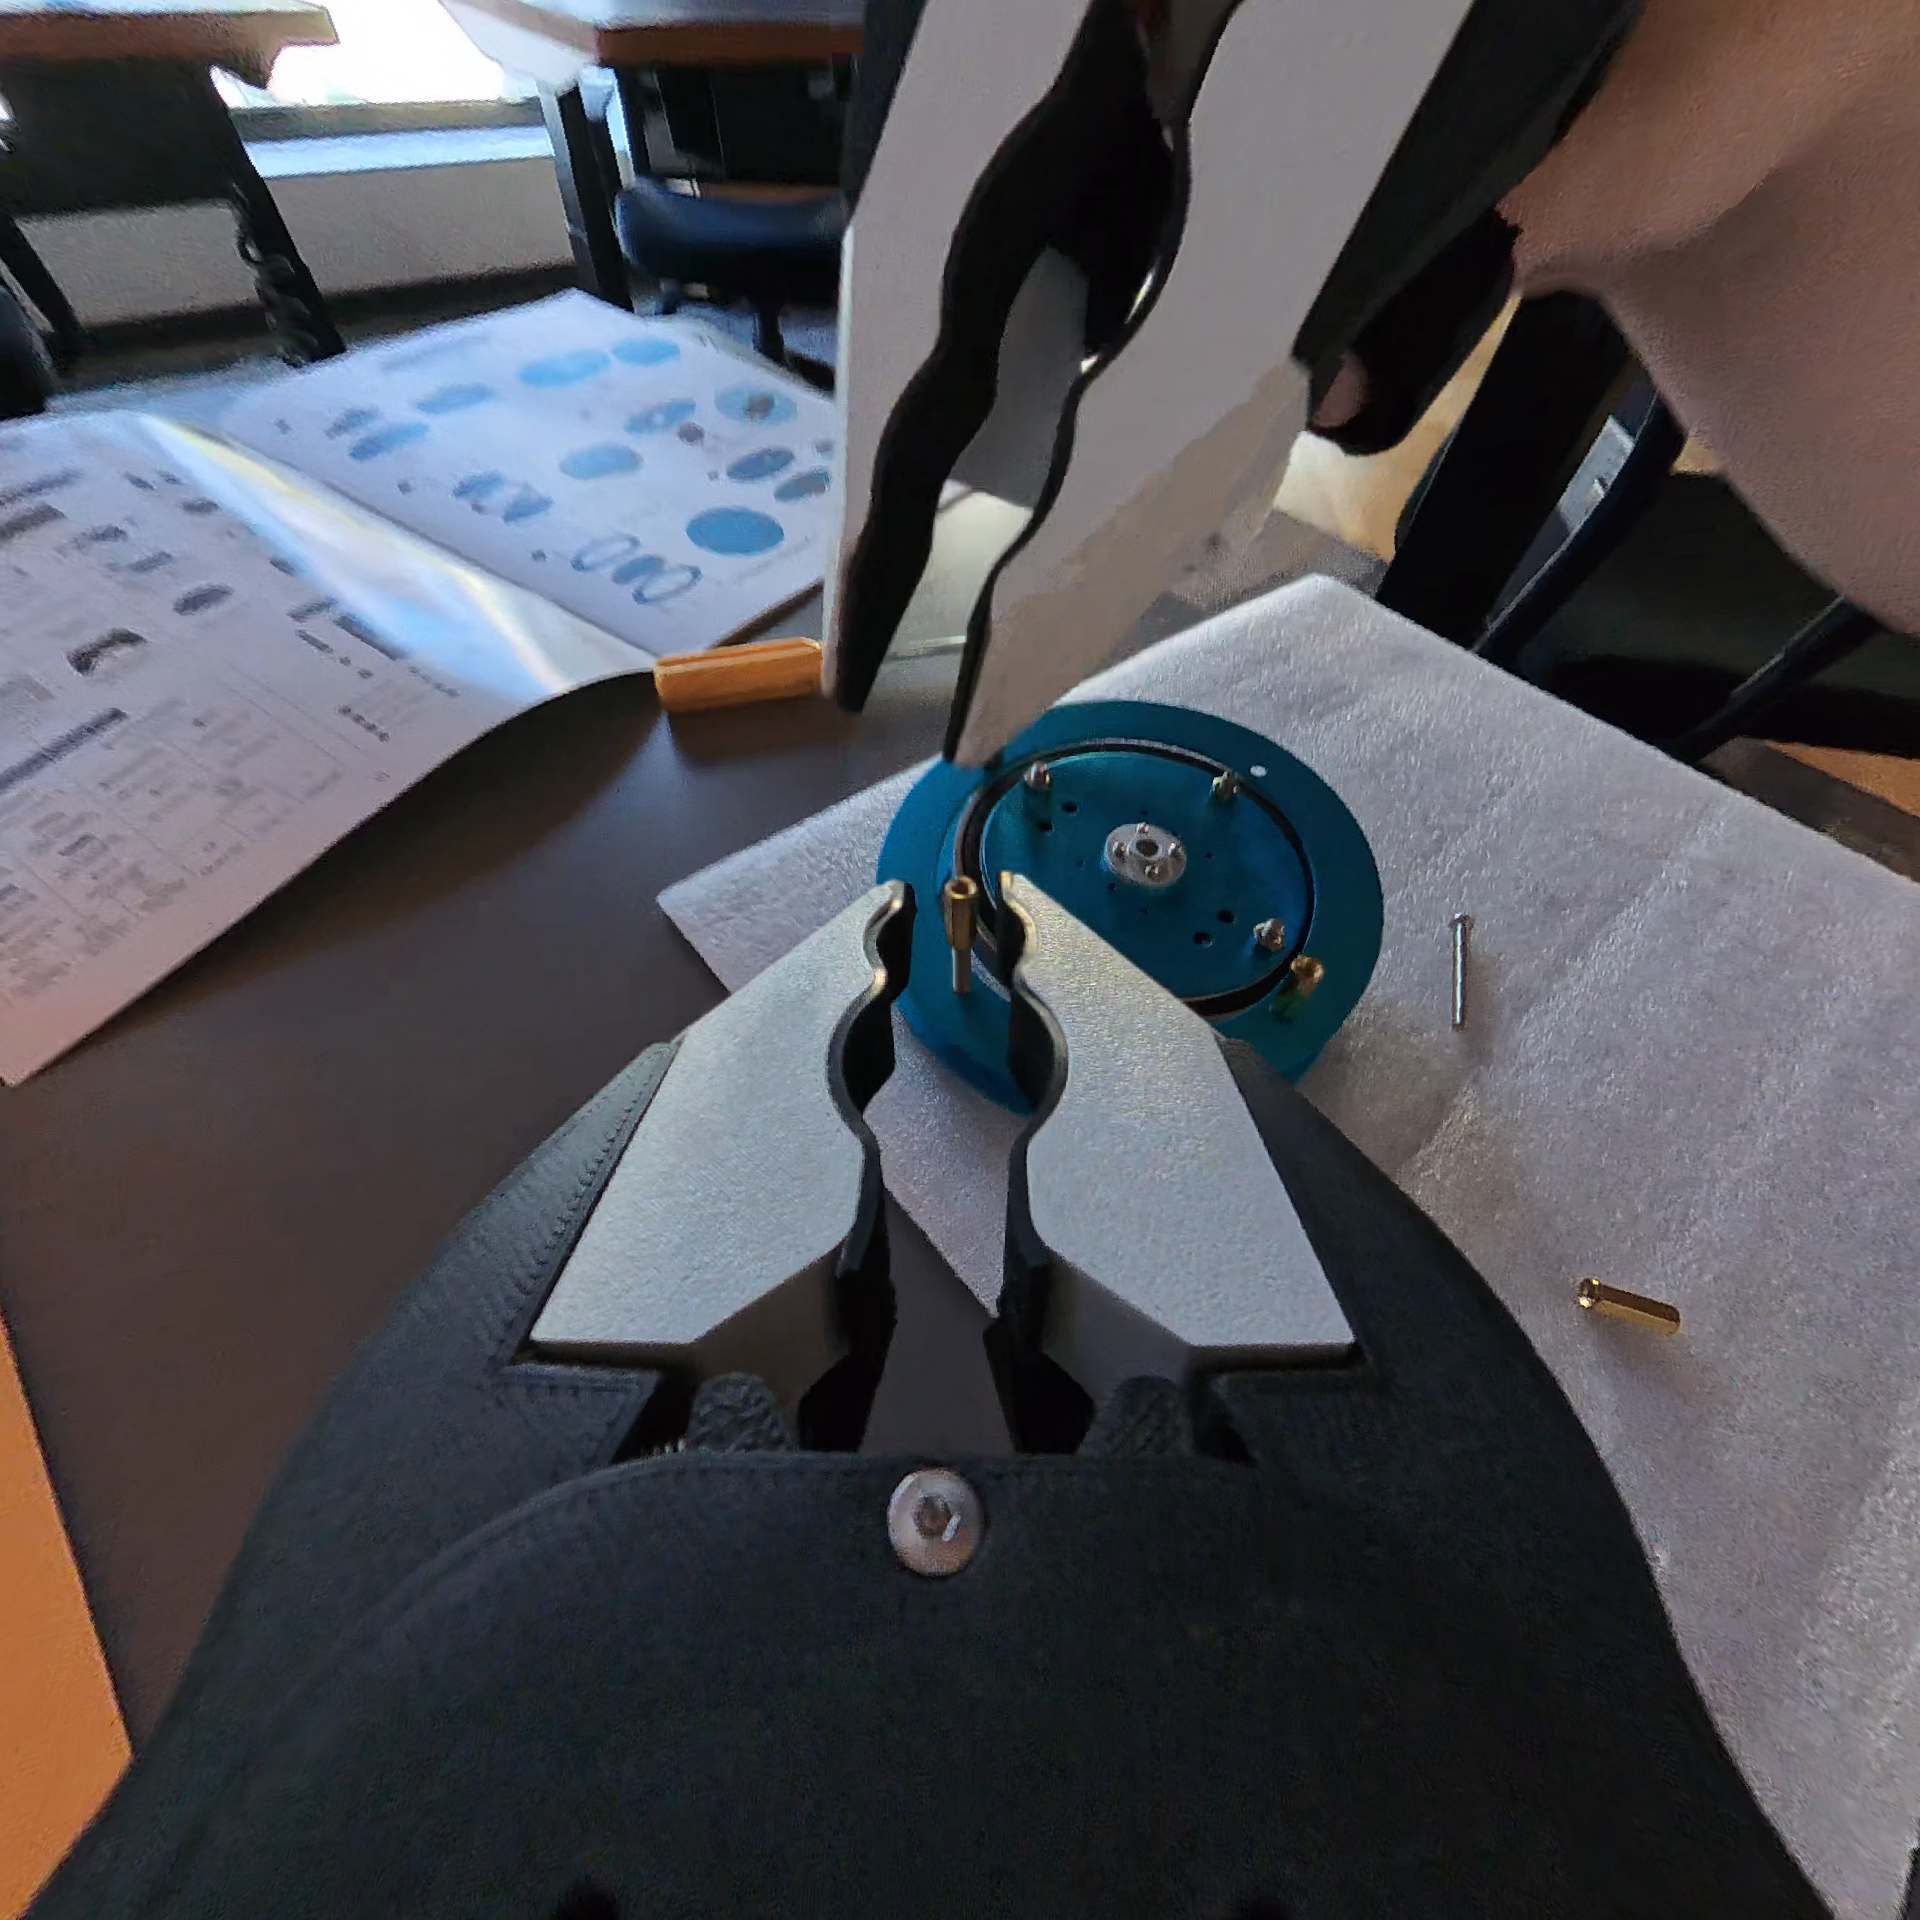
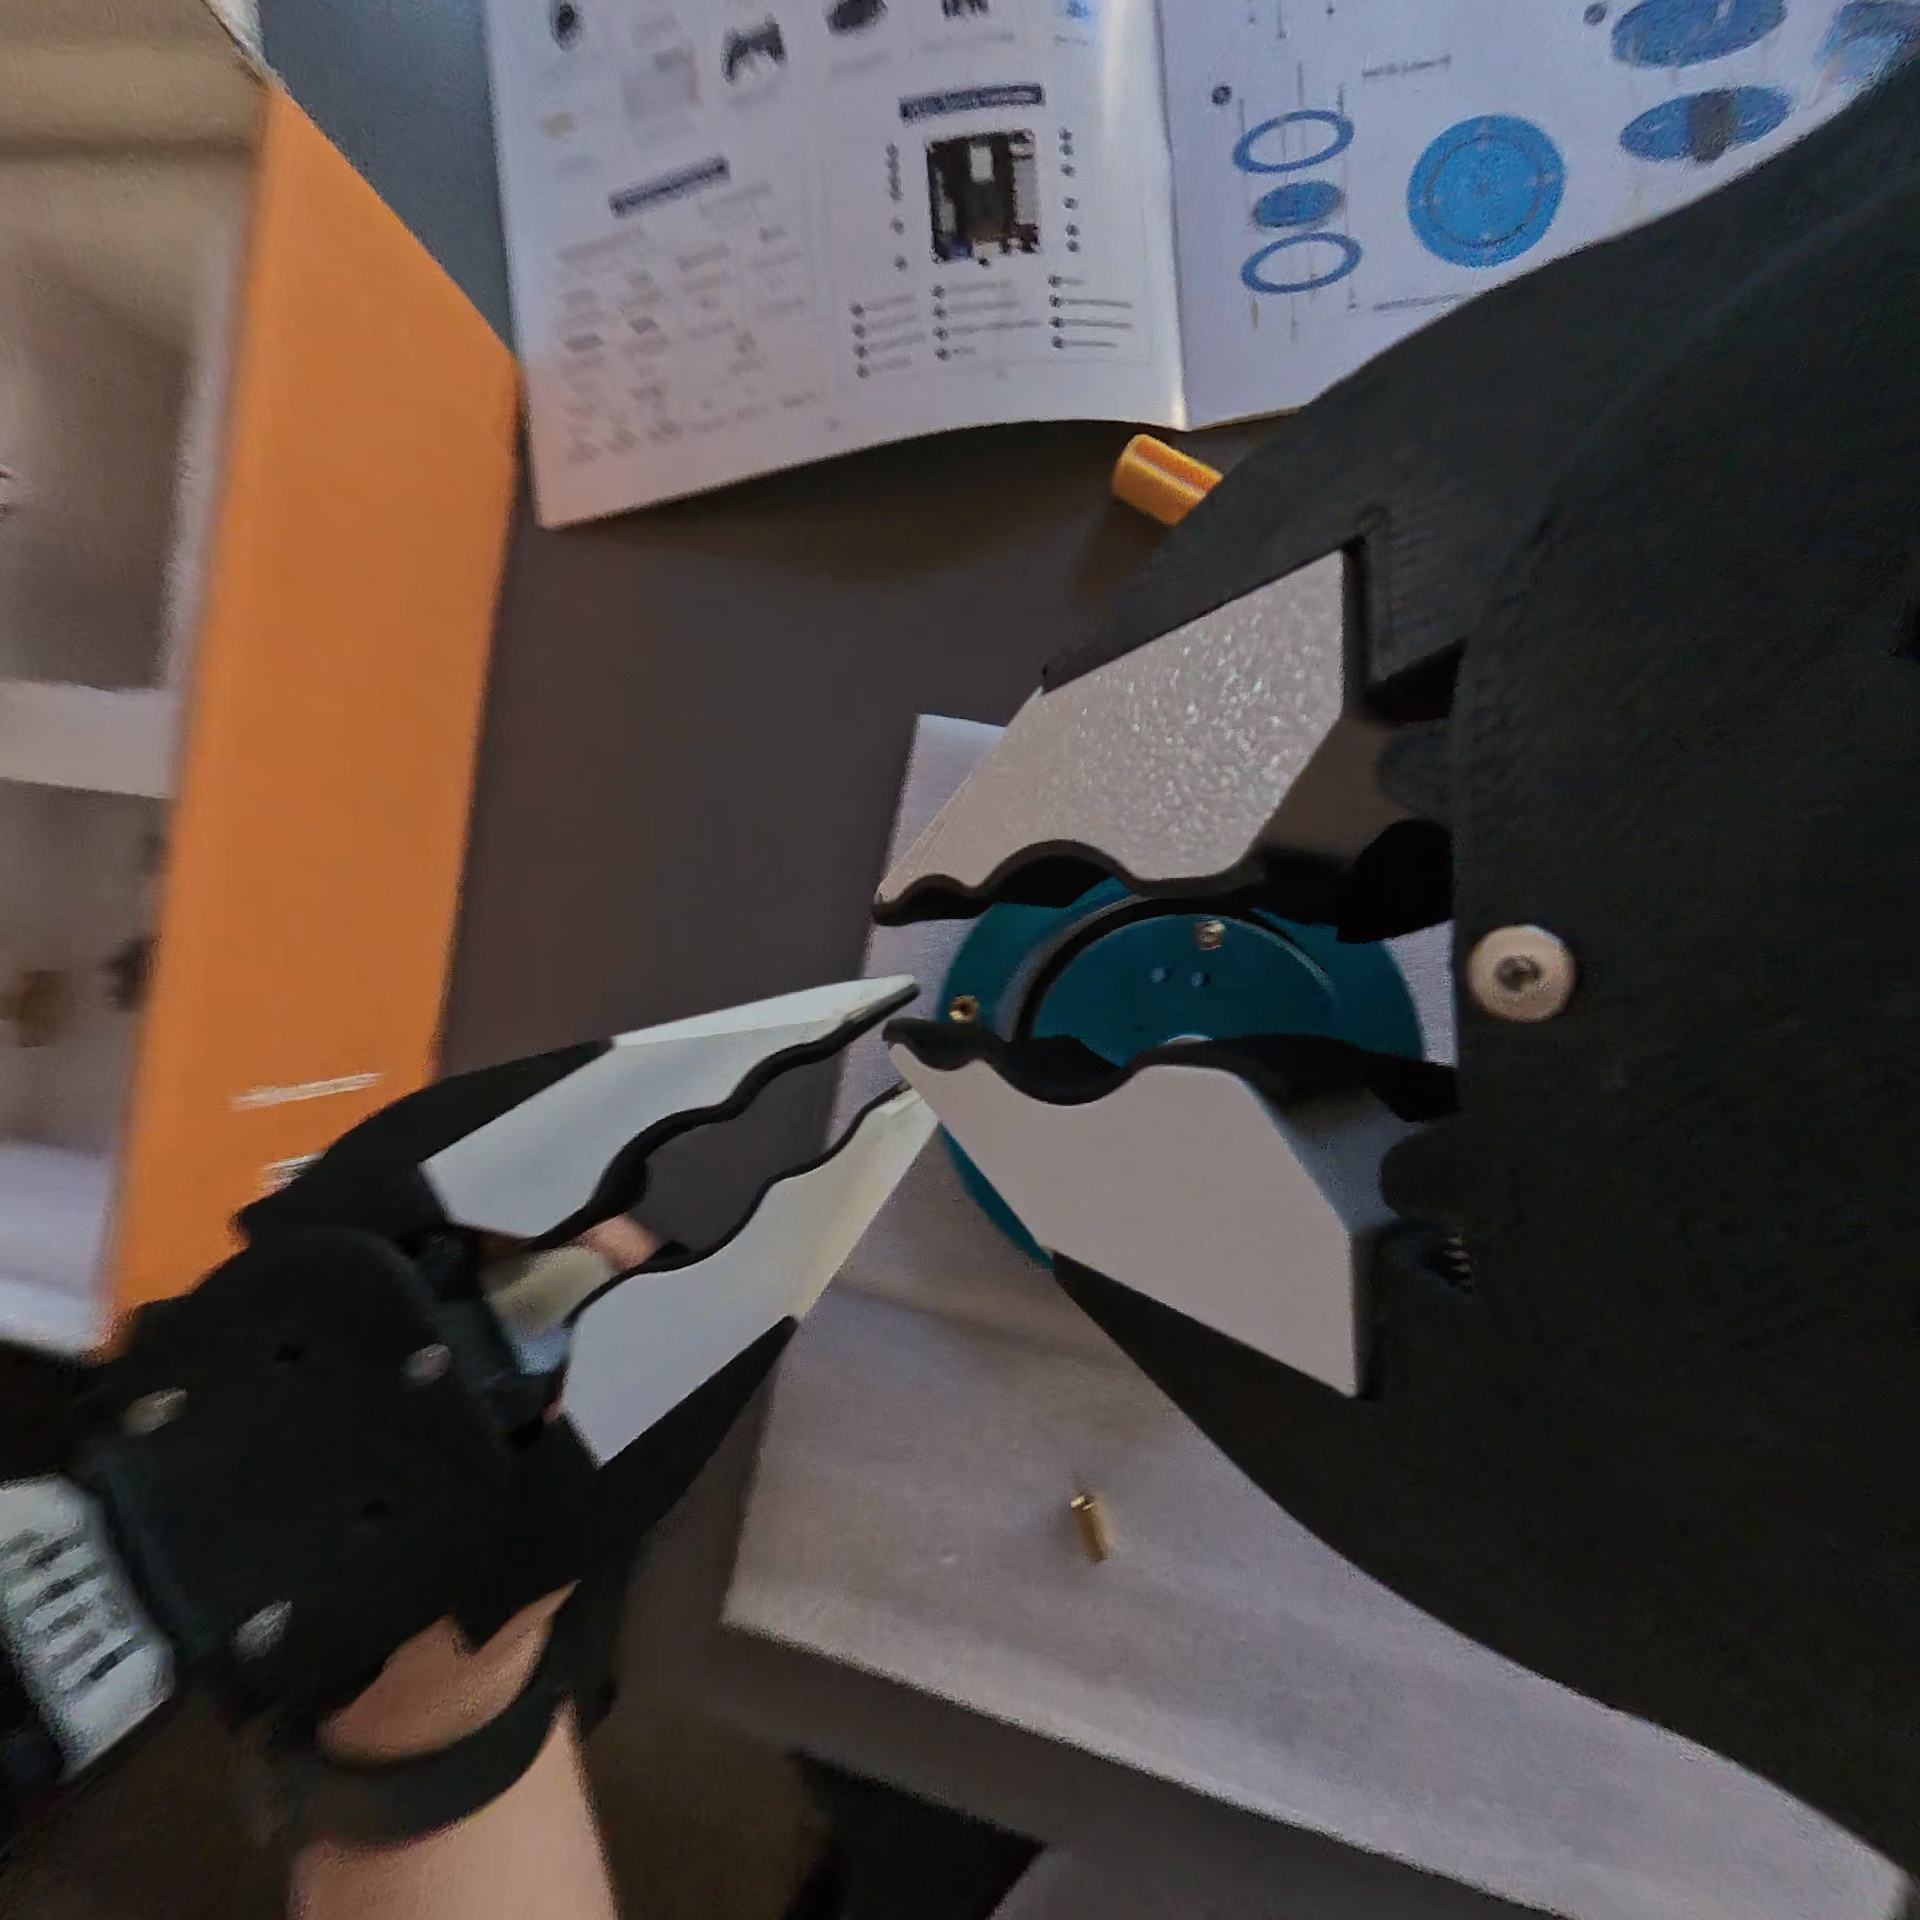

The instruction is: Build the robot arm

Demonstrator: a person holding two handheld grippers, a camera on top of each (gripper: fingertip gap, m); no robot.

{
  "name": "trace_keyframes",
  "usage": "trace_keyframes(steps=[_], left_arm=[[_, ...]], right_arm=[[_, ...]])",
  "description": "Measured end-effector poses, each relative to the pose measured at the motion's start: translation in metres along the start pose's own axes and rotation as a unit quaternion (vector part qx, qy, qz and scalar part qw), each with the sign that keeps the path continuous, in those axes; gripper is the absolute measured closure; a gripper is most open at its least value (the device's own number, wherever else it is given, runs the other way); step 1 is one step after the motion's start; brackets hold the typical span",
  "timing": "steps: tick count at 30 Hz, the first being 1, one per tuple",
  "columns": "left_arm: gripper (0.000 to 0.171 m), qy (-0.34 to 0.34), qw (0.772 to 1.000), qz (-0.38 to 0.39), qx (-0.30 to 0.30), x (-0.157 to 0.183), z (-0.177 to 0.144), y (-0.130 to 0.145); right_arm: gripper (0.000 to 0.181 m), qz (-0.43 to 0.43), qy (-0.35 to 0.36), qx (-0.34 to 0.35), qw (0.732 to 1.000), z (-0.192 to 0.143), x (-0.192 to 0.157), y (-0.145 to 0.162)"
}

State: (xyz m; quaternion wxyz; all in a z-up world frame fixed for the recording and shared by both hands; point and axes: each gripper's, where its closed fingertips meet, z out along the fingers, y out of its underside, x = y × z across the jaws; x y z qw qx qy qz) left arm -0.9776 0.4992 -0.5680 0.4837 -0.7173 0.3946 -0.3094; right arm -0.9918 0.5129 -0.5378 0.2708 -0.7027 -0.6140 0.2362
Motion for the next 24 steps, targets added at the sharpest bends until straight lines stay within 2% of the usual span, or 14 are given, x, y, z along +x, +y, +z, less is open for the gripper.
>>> trace_keyframes(steps=[3,5,7,9,13,15,19,22,23,24], left_arm=[[0.152,-0.015,0.998,0.022,0.055,-0.001,-0.011,-0.015],[0.143,-0.035,0.995,0.038,0.087,-0.003,-0.018,-0.025],[0.133,-0.04,0.994,0.037,0.093,-0.005,-0.018,-0.026],[0.122,-0.034,0.996,0.025,0.081,-0.005,-0.014,-0.023],[0.108,-0.024,0.997,0.007,0.068,-0.002,-0.011,-0.019],[0.107,-0.026,0.997,0.0,0.071,-0.003,-0.012,-0.02],[0.106,-0.029,0.997,-0.009,0.077,-0.005,-0.014,-0.021],[0.105,-0.025,0.997,-0.011,0.07,-0.005,-0.012,-0.019],[0.105,-0.02,0.997,-0.014,0.067,-0.003,-0.011,-0.018],[0.105,-0.017,0.998,-0.015,0.065,-0.002,-0.01,-0.017]], right_arm=[[0.164,0.018,0.01,0.151,0.988,-0.027,-0.005,-0.027],[0.163,0.019,0.019,0.258,0.966,-0.048,-0.011,-0.039],[0.152,0.028,-0.007,0.316,0.948,-0.059,-0.026,-0.037],[0.137,0.029,-0.038,0.327,0.944,-0.058,-0.044,-0.026],[0.114,0.024,-0.023,0.305,0.952,-0.046,-0.06,0.001],[0.113,0.028,-0.032,0.301,0.953,-0.041,-0.066,0.008],[0.124,0.059,-0.066,0.298,0.95,-0.038,-0.068,0.015],[0.126,0.086,-0.093,0.37,0.92,-0.054,-0.063,0.003],[0.126,0.109,-0.127,0.404,0.899,-0.065,-0.063,-0.004],[0.129,0.143,-0.182,0.443,0.866,-0.081,-0.062,-0.012]])
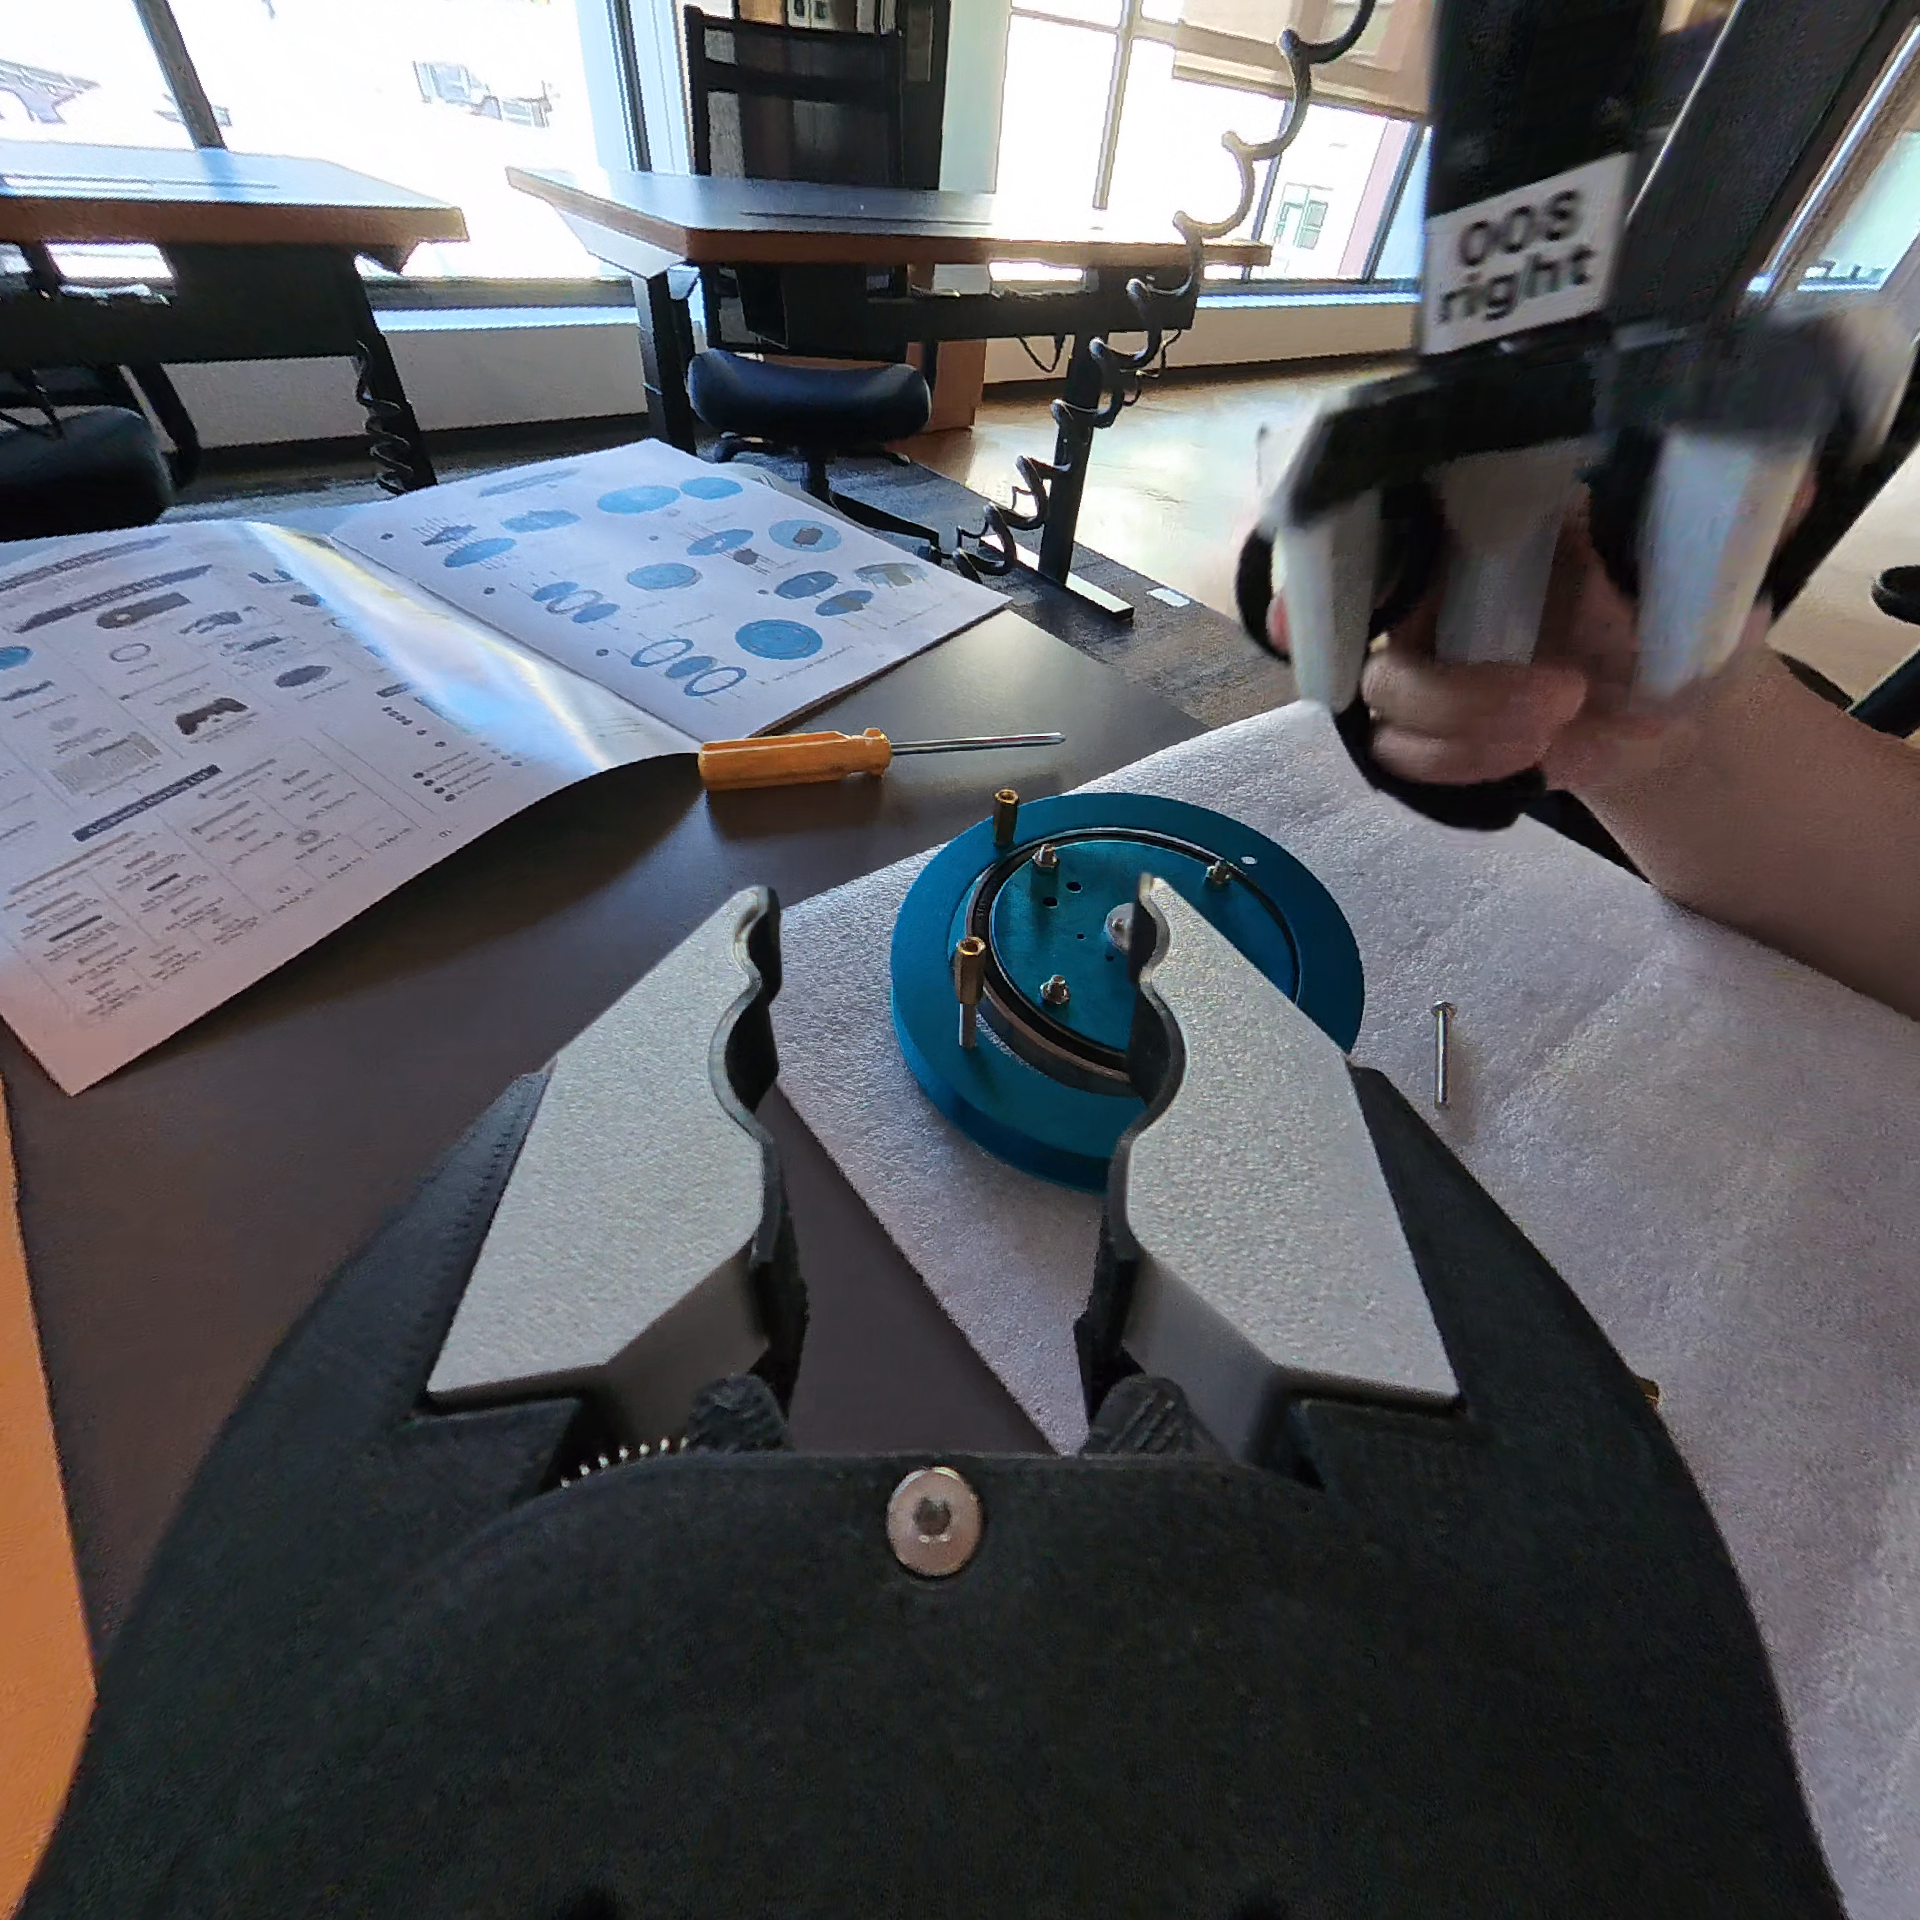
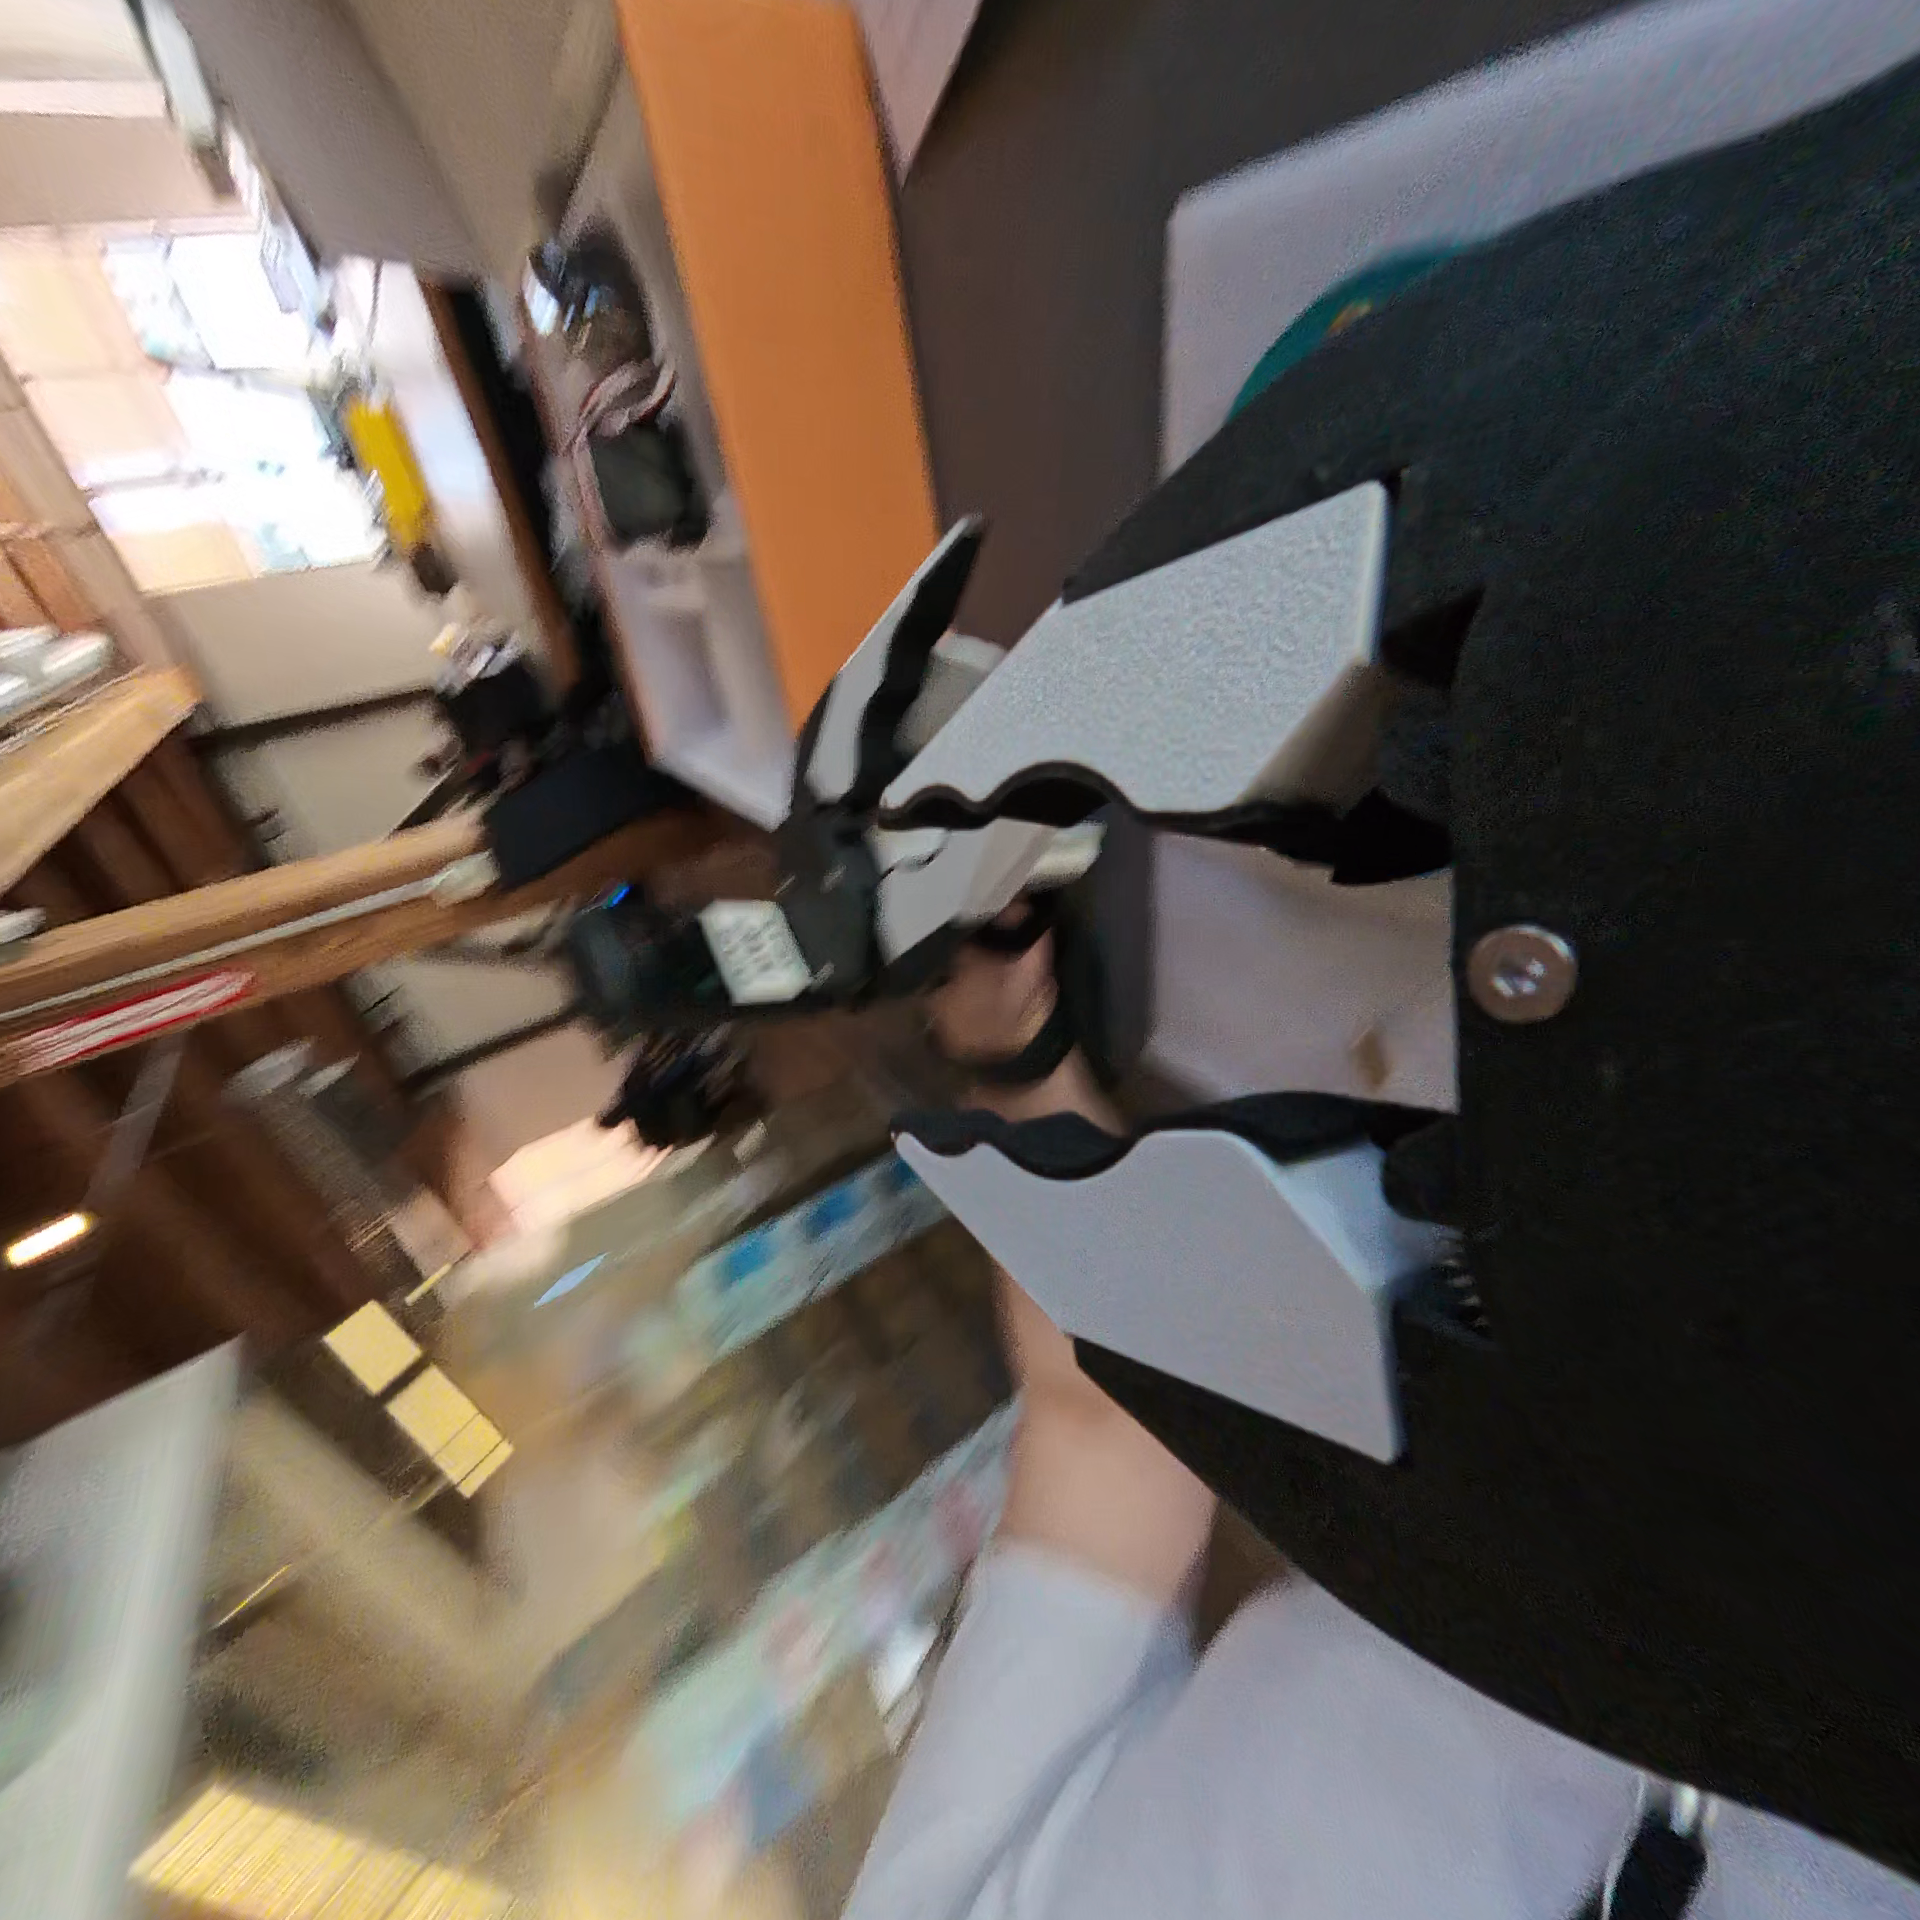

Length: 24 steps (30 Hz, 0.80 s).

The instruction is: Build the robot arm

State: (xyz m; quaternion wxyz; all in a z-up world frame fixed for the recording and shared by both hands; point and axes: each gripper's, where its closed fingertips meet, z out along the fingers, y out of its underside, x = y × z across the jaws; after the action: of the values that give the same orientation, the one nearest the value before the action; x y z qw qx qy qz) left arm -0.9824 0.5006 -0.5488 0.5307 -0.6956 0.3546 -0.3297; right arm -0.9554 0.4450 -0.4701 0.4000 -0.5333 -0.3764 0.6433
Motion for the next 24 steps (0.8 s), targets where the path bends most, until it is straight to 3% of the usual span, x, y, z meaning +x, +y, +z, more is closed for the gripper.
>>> trace_keyframes(steps=[1,3,5,6,7,9,11,13,14,16,19,24], left_arm=[[0.105,0.004,1.0,-0.002,-0.001,0.001,0.001,-0.001],[0.104,0.028,0.999,-0.017,0.017,0.007,-0.002,-0.021],[0.103,0.052,0.996,-0.006,0.079,0.023,-0.019,-0.075],[0.105,0.035,0.993,0.015,0.109,0.025,-0.03,-0.102],[0.107,0.012,0.991,0.042,0.13,0.026,-0.041,-0.124],[0.122,-0.032,0.988,0.089,0.125,0.024,-0.05,-0.139],[0.121,-0.057,0.994,0.084,0.045,0.012,-0.04,-0.111],[0.127,-0.064,0.995,0.037,-0.065,0.0,-0.024,-0.059],[0.131,-0.059,0.993,0.018,-0.104,0.0,-0.018,-0.035],[0.147,-0.053,0.991,0.002,-0.125,0.006,-0.011,-0.005],[0.15,-0.071,0.991,0.012,-0.113,0.005,-0.002,0.011],[0.148,-0.061,0.989,0.021,-0.132,0.006,0.009,0.035]], right_arm=[[0.137,0.056,-0.054,0.048,0.996,-0.004,-0.006,-0.02],[0.146,0.166,-0.175,0.142,0.96,-0.021,-0.012,-0.073],[0.147,0.215,-0.265,0.187,0.921,-0.039,-0.019,-0.12],[0.148,0.198,-0.267,0.174,0.927,-0.037,-0.02,-0.13],[0.148,0.16,-0.233,0.136,0.95,-0.029,-0.018,-0.129],[0.152,0.061,-0.101,0.006,0.993,-0.006,0.008,-0.101],[0.163,-0.032,0.024,-0.161,0.986,0.002,0.044,-0.058],[0.162,-0.087,0.11,-0.316,0.938,-0.002,0.073,-0.019],[0.162,-0.095,0.113,-0.378,0.914,-0.003,0.074,-0.001],[0.163,-0.109,0.134,-0.475,0.863,-0.005,0.082,0.025],[0.164,-0.139,0.165,-0.557,0.802,-0.009,0.098,0.048],[0.166,-0.075,0.183,-0.569,0.798,0.003,0.101,0.058]])
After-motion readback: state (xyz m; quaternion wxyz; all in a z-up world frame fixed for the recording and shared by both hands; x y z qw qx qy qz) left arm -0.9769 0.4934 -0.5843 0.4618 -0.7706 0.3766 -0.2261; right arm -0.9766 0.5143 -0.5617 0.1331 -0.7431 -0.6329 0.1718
